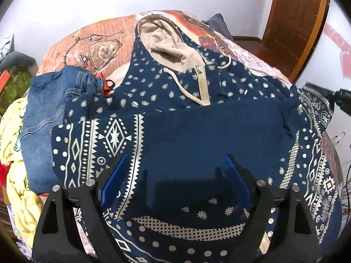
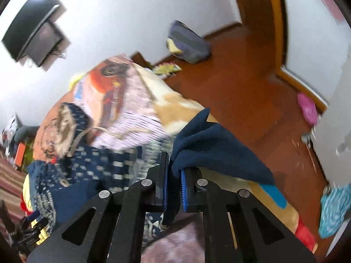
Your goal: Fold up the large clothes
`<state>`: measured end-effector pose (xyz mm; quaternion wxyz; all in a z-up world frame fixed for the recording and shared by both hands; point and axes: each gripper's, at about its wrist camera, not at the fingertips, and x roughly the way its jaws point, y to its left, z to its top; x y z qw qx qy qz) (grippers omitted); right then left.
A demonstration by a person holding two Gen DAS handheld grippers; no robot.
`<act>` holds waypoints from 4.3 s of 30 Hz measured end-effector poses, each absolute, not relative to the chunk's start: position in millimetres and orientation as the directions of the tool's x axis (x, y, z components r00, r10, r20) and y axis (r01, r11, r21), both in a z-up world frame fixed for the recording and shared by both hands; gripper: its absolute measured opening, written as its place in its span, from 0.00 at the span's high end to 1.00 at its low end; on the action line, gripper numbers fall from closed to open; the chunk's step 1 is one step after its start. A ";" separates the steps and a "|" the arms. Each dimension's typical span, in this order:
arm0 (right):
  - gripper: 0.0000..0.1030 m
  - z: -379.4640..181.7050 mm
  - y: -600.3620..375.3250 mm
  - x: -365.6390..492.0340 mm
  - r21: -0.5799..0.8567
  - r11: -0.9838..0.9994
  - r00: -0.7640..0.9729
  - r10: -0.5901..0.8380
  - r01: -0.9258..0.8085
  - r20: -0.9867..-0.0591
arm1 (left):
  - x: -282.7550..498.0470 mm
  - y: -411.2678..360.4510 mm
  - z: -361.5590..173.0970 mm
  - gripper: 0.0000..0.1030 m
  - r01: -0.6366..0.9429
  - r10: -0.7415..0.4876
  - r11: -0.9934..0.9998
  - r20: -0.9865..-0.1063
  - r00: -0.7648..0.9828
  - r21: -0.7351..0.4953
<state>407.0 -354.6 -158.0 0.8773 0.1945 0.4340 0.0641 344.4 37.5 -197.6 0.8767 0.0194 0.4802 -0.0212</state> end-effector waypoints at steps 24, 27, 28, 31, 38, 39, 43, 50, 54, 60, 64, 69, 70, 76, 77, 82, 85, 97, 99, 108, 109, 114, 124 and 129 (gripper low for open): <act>0.92 -167.5 -141.3 378.3 0.341 0.856 0.352 0.480 -0.390 -0.803 | 295.3 76.0 -174.1 0.16 0.018 -0.032 0.999 -0.816 0.578 -0.027; 0.89 -193.0 -135.7 374.8 0.314 0.871 0.297 0.435 -0.377 -0.850 | 293.6 77.2 -182.0 0.16 0.018 -0.038 0.999 -0.827 0.561 -0.034; 0.88 -199.8 -136.8 374.1 0.310 0.878 0.275 0.420 -0.364 -0.865 | 293.6 77.2 -183.9 0.16 0.019 -0.039 0.999 -0.829 0.557 -0.035; 0.66 -206.9 -143.9 371.3 0.346 0.878 0.214 0.427 -0.332 -0.879 | 294.4 75.6 -189.0 0.16 0.022 -0.042 0.999 -0.835 0.548 -0.036; 0.37 -170.8 -178.6 353.5 0.293 0.896 0.317 0.400 -0.335 -0.860 | 301.2 66.4 -193.3 0.16 0.033 -0.053 0.999 -0.839 0.541 -0.042; 0.36 -165.4 -184.0 352.3 0.285 0.900 0.340 0.395 -0.329 -0.854 | 302.6 64.0 -193.1 0.16 0.037 -0.054 0.999 -0.839 0.541 -0.040; 0.35 -153.9 -220.5 355.7 0.294 0.922 0.410 0.377 -0.253 -0.830 | 308.2 53.8 -191.6 0.16 0.051 -0.061 0.998 -0.838 0.543 -0.040; 0.35 -168.7 -300.8 382.9 0.396 0.918 0.442 0.361 -0.014 -0.821 | 317.4 37.1 -192.1 0.16 0.075 -0.074 0.996 -0.840 0.537 -0.040; 0.35 -193.2 -328.1 398.3 0.465 0.879 0.423 0.384 0.106 -0.821 | 321.4 30.1 -195.2 0.16 0.084 -0.078 0.996 -0.844 0.530 -0.040; 0.35 -211.3 -339.4 417.0 0.530 0.831 0.460 0.410 0.166 -0.787 | 328.9 25.6 -200.2 0.16 0.085 -0.073 0.996 -0.852 0.519 -0.034; 0.44 -214.1 -339.2 429.9 0.500 0.851 0.481 0.375 0.162 -0.793 | 333.4 24.2 -201.4 0.16 0.081 -0.066 0.996 -0.853 0.518 -0.028; 0.71 -211.2 -340.0 435.8 0.416 0.892 0.505 0.279 0.179 -0.817 | 335.6 24.4 -200.7 0.16 0.077 -0.060 0.997 -0.850 0.524 -0.023; 0.78 -208.6 -337.7 436.8 0.402 0.900 0.508 0.270 0.169 -0.818 | 335.5 24.7 -200.2 0.16 0.077 -0.059 0.997 -0.849 0.525 -0.022; 0.91 -181.3 -329.3 430.7 0.374 0.922 0.558 0.261 0.096 -0.788 | 331.7 31.6 -192.1 0.16 0.066 -0.056 0.998 -0.835 0.547 -0.023; 0.92 -175.2 -326.2 429.7 0.372 0.925 0.568 0.265 0.080 -0.779 | 330.5 34.1 -189.6 0.16 0.063 -0.056 0.998 -0.832 0.552 -0.026; 0.93 -127.6 -300.2 419.6 0.369 0.929 0.623 0.304 -0.027 -0.720 | 320.1 45.0 -175.4 0.16 0.050 -0.055 0.998 -0.810 0.584 -0.031; 0.94 -95.7 -273.3 412.0 0.359 0.926 0.649 0.344 -0.116 -0.678 | 311.7 53.4 -164.9 0.16 0.041 -0.052 0.999 -0.793 0.608 -0.034; 0.94 -43.0 -122.8 382.4 0.401 0.797 0.536 0.602 -0.453 -0.592 | 268.3 107.9 -134.8 0.16 -0.033 -0.026 0.997 -0.731 0.682 -0.066; 0.94 -49.7 -97.8 378.0 0.411 0.769 0.489 0.632 -0.489 -0.601 | 260.0 120.4 -132.8 0.16 -0.053 -0.013 0.996 -0.724 0.689 -0.069; 0.94 -117.7 16.3 355.5 0.415 0.682 0.247 0.653 -0.602 -0.715 | 227.7 186.5 -139.6 0.16 -0.187 0.037 0.974 -0.734 0.678 -0.124; 0.94 -130.6 26.4 353.1 0.412 0.677 0.216 0.643 -0.610 -0.735 | 224.6 193.2 -142.7 0.16 -0.202 0.038 0.970 -0.739 0.672 -0.133; 0.94 -176.7 56.6 339.3 0.418 0.667 0.112 0.600 -0.616 -0.792 | 216.6 209.8 -159.1 0.16 -0.239 0.045 0.960 -0.767 0.640 -0.143; 0.69 -218.1 46.7 332.7 0.421 0.698 -0.069 0.473 -0.579 -0.878 | 221.9 204.8 -183.1 0.16 -0.242 0.051 0.963 -0.805 0.592 -0.116; 0.56 -190.5 18.6 329.4 0.434 0.683 -0.051 0.504 -0.587 -0.862 | 231.2 188.2 -181.6 0.16 -0.208 0.062 0.975 -0.805 0.589 -0.077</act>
